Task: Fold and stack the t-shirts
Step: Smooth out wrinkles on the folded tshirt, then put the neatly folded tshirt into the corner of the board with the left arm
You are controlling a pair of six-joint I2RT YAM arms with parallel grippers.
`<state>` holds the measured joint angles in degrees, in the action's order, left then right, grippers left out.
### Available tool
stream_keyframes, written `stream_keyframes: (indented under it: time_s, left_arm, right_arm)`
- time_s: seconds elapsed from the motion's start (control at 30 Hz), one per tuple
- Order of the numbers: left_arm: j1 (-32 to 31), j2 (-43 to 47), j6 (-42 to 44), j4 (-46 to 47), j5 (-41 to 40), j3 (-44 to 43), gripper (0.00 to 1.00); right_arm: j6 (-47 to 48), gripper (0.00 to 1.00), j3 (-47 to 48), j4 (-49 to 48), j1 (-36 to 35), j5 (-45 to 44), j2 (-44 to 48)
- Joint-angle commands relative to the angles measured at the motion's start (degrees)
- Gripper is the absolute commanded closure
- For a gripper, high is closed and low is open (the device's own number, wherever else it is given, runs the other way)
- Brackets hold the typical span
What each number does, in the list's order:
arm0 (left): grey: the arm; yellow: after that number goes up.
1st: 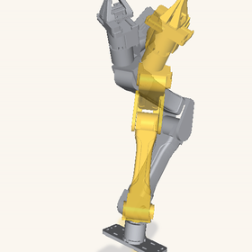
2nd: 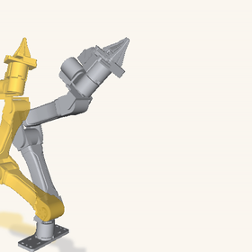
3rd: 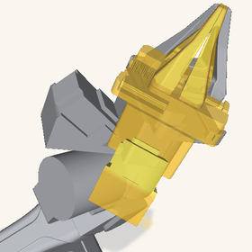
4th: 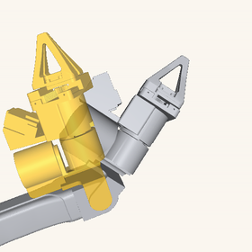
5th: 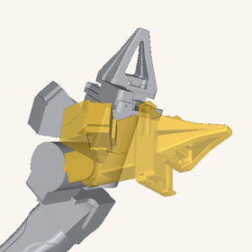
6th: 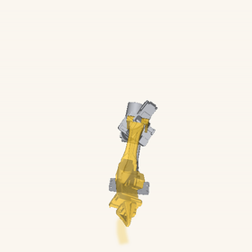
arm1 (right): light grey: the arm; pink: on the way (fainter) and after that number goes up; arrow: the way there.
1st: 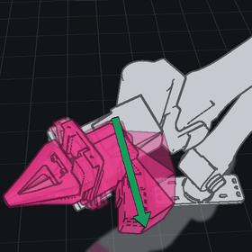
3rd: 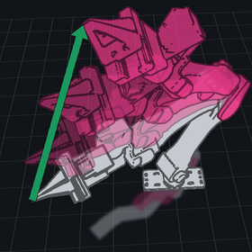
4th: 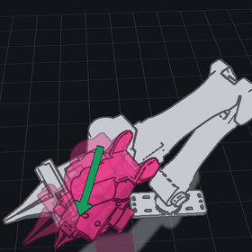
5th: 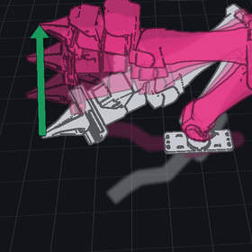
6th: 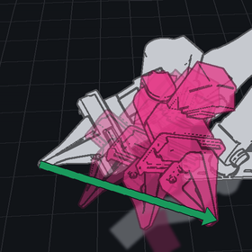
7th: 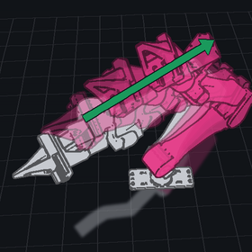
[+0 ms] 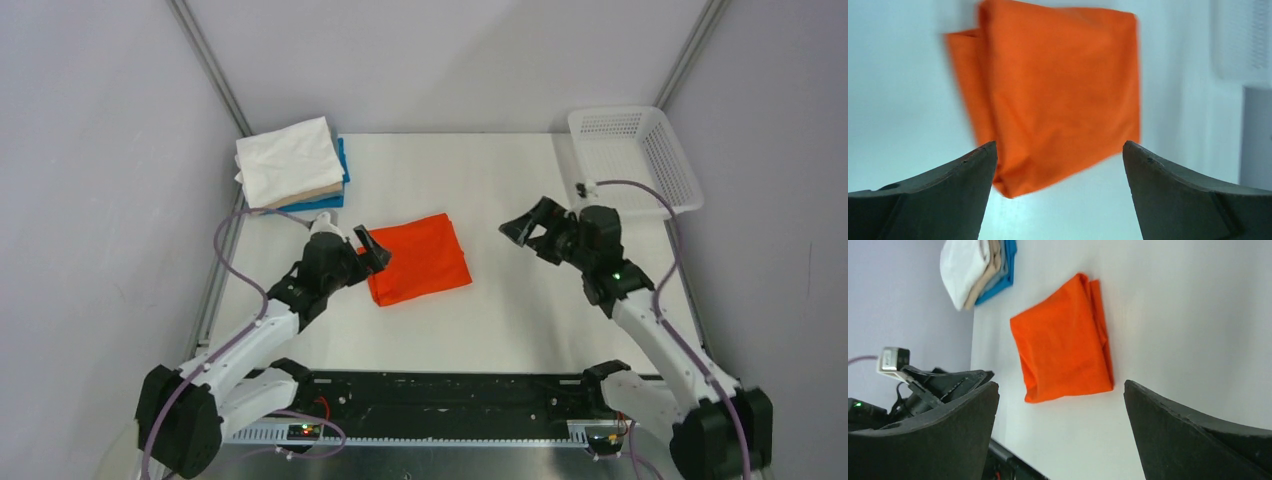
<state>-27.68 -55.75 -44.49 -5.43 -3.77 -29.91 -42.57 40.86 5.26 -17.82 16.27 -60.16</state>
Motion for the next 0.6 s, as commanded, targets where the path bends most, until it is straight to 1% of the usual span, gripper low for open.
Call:
stream_keyframes:
  time_s: [0.0,0.03,0.1,0.17,0.23,0.37,0.4,0.47,0.5,0.53,0.57]
  left_arm:
    - [5.64,-3.69,0.54,-6.49,-5.88,-1.49,0.00]
    - [6.53,-4.78,1.33,-6.46,-6.82,-1.96,0.00]
    - [7.50,-8.70,2.63,-6.28,-5.92,-3.89,0.00]
    - [7.81,-14.66,3.57,-5.99,-5.60,-6.26,0.00]
    - [7.89,-19.05,3.83,-5.92,-5.70,-9.03,0.00]
    - [7.90,-26.61,3.99,-2.87,-1.23,-11.12,0.01]
    - [7.88,-27.79,3.84,-2.32,-0.05,-11.35,0.03]
    - [7.88,-31.18,3.46,-1.07,1.41,-12.27,0.09]
    - [7.89,-33.66,3.37,-0.35,1.85,-12.78,0.14]
    - [7.84,-34.44,2.96,-0.09,2.50,-13.10,0.17]
    - [7.83,-36.26,2.81,0.42,2.91,-13.73,0.23]
  right_arm:
    - [1.72,0.01,-4.16,10.25,3.43,-8.27,8.83]
    - [1.59,0.01,-4.76,10.76,3.95,-8.54,11.45]
    - [1.30,0.00,-7.12,11.93,5.22,-8.77,15.07]
    - [1.15,0.01,-8.42,12.91,5.62,-9.59,17.80]
    - [1.61,0.00,-9.13,13.32,5.75,-11.01,19.54]
    - [2.34,0.01,-9.23,14.00,6.15,-13.44,20.51]
    - [2.54,0.01,-9.22,13.97,6.23,-13.57,20.48]
    - [2.76,0.01,-9.23,13.77,6.31,-13.63,20.18]
    - [2.93,0.01,-9.22,13.78,6.42,-13.72,20.04]
    - [3.19,0.01,-9.22,13.80,6.50,-13.77,19.85]
    - [3.28,0.00,-9.22,13.70,6.66,-13.88,19.75]
